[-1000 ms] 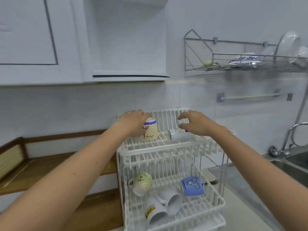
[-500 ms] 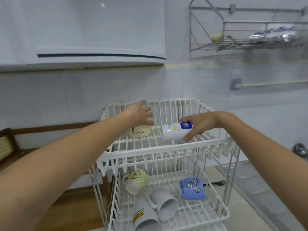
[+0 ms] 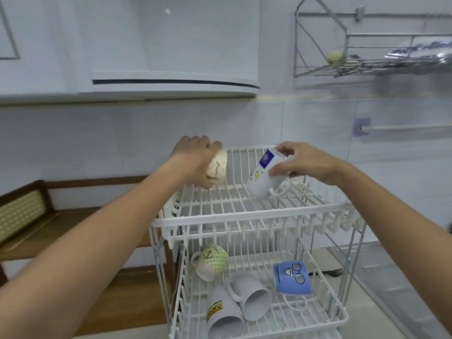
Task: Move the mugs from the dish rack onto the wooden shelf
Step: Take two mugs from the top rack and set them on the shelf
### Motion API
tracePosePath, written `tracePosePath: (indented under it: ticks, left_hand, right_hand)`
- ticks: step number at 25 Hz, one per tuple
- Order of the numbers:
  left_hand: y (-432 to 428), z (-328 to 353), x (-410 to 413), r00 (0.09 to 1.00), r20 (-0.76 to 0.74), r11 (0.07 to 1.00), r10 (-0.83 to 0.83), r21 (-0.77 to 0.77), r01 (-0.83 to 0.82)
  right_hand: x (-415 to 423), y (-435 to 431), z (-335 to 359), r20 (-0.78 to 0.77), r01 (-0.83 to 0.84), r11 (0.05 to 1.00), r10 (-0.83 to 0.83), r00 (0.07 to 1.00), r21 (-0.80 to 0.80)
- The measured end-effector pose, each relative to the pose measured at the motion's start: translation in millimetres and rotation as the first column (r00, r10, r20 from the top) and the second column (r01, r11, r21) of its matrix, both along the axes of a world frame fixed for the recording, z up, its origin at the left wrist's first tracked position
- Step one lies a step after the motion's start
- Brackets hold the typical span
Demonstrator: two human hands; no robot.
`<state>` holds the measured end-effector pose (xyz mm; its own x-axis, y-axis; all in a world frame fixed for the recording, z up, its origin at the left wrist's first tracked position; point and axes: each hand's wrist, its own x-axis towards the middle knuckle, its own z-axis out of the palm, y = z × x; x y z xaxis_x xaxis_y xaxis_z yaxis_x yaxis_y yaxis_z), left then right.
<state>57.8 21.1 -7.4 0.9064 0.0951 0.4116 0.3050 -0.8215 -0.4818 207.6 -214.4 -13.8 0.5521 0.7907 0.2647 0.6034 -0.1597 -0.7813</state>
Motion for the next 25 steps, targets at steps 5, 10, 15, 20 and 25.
tracePosePath:
  ticks: [5, 10, 15, 20, 25]
  left_hand:
    - [9.9, -3.8, -65.7, 0.855, 0.516, 0.801, 0.047, -0.531, 0.277]
    - [23.0, -27.4, -145.9, 0.612, 0.788, 0.584, 0.07, -0.53, 0.615]
    - [82.9, -57.9, -220.0, 0.549, 0.805, 0.574, 0.225, -0.565, 0.593]
    - [157.9, -97.5, -269.6, 0.531, 0.667, 0.519, 0.523, -0.743, 0.422]
    - [206.9, -129.5, -283.8, 0.574, 0.526, 0.498, 0.628, -0.838, 0.222]
  right_hand:
    - [-52.6, 13.4, 30.3, -0.142, 0.066, 0.94, -0.019, 0.99, 0.335]
    - [-133.5, 36.6, 40.6, -0.134, -0.033, 0.892, 0.104, 0.986, 0.452]
    - [-216.0, 84.7, 29.9, -0.036, -0.078, 0.932, 0.098, 0.995, 0.355]
    - [-277.9, 174.3, 4.7, 0.046, -0.024, 0.979, 0.014, 0.999, 0.205]
    - [-290.2, 272.6, -36.6, 0.036, 0.034, 0.997, -0.037, 0.999, 0.064]
